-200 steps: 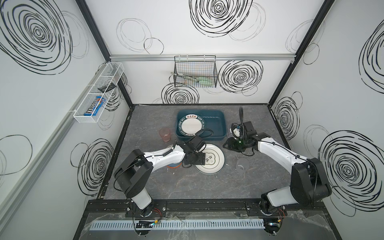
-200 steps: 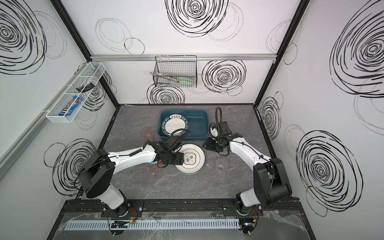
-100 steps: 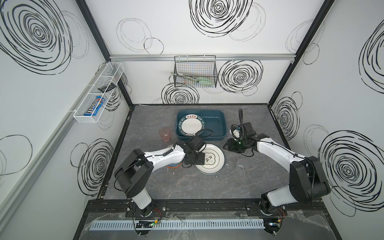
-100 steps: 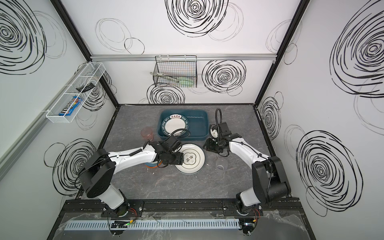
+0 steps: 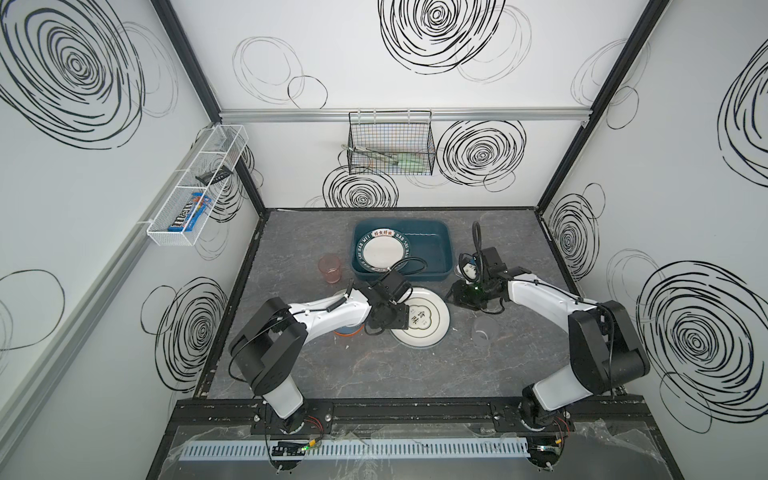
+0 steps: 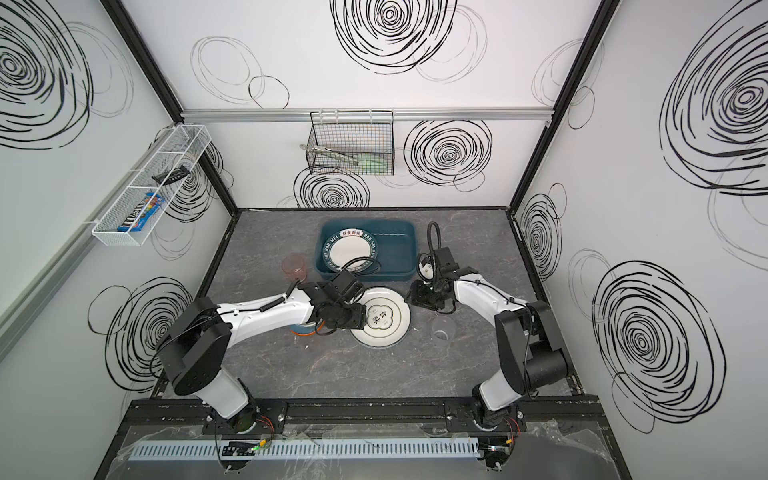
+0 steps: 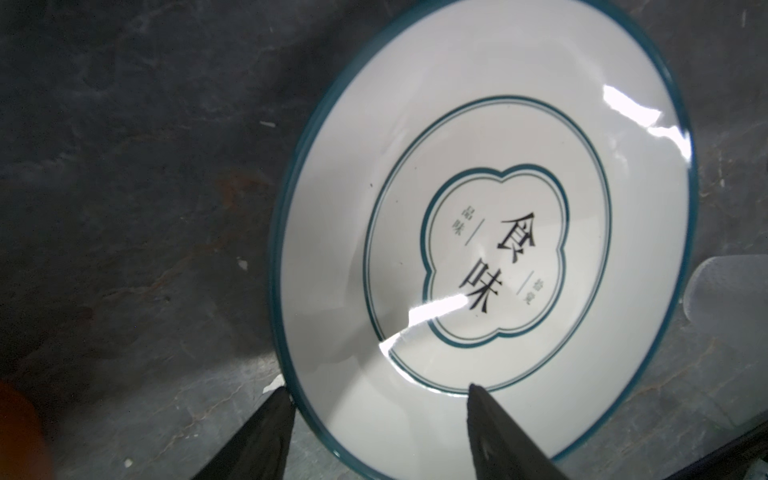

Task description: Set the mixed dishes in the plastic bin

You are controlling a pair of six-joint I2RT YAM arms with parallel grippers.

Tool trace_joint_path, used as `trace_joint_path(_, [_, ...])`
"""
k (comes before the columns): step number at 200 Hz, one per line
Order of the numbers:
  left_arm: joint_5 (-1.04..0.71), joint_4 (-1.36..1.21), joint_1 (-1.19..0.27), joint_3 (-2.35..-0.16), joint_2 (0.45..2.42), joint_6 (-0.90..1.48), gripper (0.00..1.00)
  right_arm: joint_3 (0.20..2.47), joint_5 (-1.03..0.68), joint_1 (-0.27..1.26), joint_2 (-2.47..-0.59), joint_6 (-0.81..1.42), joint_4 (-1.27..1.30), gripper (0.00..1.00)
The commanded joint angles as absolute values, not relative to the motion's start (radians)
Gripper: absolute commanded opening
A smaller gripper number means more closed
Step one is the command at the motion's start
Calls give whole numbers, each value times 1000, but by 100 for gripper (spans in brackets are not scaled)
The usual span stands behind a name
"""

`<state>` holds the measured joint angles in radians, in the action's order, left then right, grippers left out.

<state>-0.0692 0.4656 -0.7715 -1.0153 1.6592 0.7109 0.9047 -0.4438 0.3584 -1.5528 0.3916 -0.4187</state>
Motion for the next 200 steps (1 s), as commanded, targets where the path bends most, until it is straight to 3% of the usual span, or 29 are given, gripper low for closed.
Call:
trace_joint_path(1, [-67, 442, -778, -1045, 1679, 704, 70, 925, -463, 369, -1577, 384, -389, 46])
trace_joint_path(137, [-88, 430, -787, -1057, 1693, 704, 69, 942, -510, 399, -1683, 394, -341, 45])
trace_joint_path(200, [-95, 430, -795, -1062, 1707, 698, 62, 944, -500, 403, -1690, 395, -342, 47])
